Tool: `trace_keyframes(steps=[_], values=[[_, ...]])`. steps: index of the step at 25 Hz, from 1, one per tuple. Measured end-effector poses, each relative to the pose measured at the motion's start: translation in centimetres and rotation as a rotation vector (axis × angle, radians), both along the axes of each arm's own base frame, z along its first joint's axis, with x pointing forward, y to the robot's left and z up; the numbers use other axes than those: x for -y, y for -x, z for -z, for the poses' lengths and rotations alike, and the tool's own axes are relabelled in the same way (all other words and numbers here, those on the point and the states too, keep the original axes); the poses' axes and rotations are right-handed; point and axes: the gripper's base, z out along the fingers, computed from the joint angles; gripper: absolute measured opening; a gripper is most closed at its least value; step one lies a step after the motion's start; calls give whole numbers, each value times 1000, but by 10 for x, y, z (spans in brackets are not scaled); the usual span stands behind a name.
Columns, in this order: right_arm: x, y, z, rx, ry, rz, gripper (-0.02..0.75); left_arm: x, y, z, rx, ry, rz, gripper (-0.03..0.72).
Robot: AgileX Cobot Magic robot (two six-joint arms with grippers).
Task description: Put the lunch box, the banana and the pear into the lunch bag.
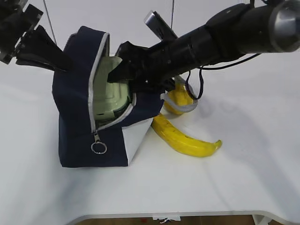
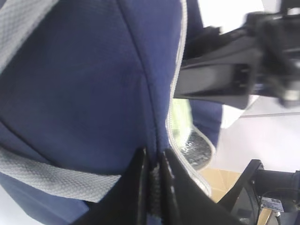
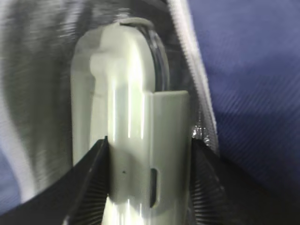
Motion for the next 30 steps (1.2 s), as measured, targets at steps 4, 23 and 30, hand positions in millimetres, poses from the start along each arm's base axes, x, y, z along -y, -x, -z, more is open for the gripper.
trace_keyframes(steps=[4, 23, 30], values=[[-4, -12, 17, -23, 5, 10, 377, -3, 0, 6, -1, -55, 15, 15], [-19, -42, 85, -216, -40, 77, 377, 1, -3, 14, 10, -92, 41, 15], [-20, -38, 85, -244, -53, 42, 434, 1, -3, 14, 10, -92, 41, 15]])
